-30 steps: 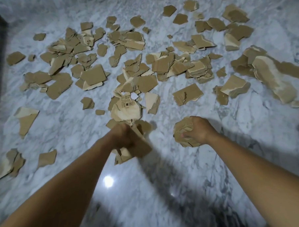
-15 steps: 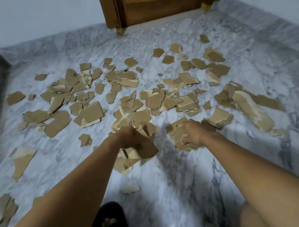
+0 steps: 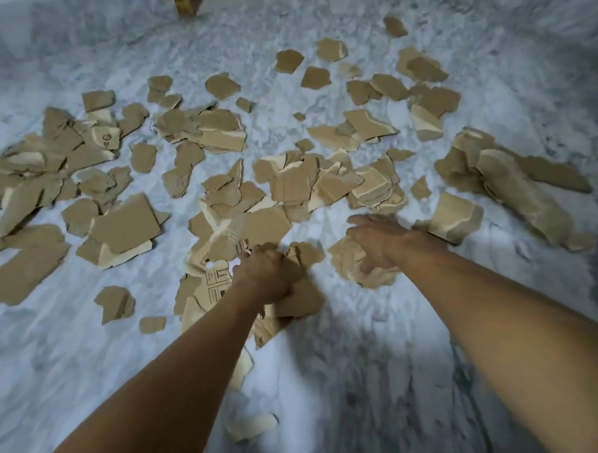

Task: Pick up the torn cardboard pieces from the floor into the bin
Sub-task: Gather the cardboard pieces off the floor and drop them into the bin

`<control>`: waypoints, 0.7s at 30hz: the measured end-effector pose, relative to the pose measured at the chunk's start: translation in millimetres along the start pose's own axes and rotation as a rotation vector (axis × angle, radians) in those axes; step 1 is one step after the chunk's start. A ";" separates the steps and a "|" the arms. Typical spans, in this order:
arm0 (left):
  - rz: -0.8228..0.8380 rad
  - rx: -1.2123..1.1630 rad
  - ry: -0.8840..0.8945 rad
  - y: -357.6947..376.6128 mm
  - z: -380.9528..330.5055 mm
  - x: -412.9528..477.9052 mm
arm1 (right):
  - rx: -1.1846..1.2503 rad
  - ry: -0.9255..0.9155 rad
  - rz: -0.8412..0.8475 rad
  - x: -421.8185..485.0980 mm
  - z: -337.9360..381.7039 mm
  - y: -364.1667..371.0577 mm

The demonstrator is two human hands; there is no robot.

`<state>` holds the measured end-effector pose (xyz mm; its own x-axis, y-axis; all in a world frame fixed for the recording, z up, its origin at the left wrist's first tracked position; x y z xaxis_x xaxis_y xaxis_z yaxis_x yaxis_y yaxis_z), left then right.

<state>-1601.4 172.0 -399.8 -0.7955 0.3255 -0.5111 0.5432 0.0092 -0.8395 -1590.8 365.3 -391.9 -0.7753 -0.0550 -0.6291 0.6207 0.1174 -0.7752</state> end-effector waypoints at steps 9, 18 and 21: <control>-0.131 -0.349 0.088 -42.7 -18.0 -14.7 | 0.331 0.144 -0.181 -31.6 -21.3 9.5; -0.380 -0.523 -0.118 -113.8 47.1 -123.3 | 0.383 -0.173 -0.058 -107.0 90.6 11.9; -0.321 -0.458 -0.257 -99.0 92.6 -165.3 | 0.313 -0.357 0.006 -122.9 167.5 31.0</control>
<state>-1548.6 29.7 -249.3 -0.9467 0.0017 -0.3221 0.2811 0.4924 -0.8237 -1456.7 209.6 -348.2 -0.7171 -0.3988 -0.5717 0.6729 -0.1823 -0.7169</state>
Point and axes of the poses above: each hand's wrist, its own x-axis towards the middle knuckle, its own y-axis out of the palm, z = x × y, the point moved 10 cm from there along x, towards the middle knuckle
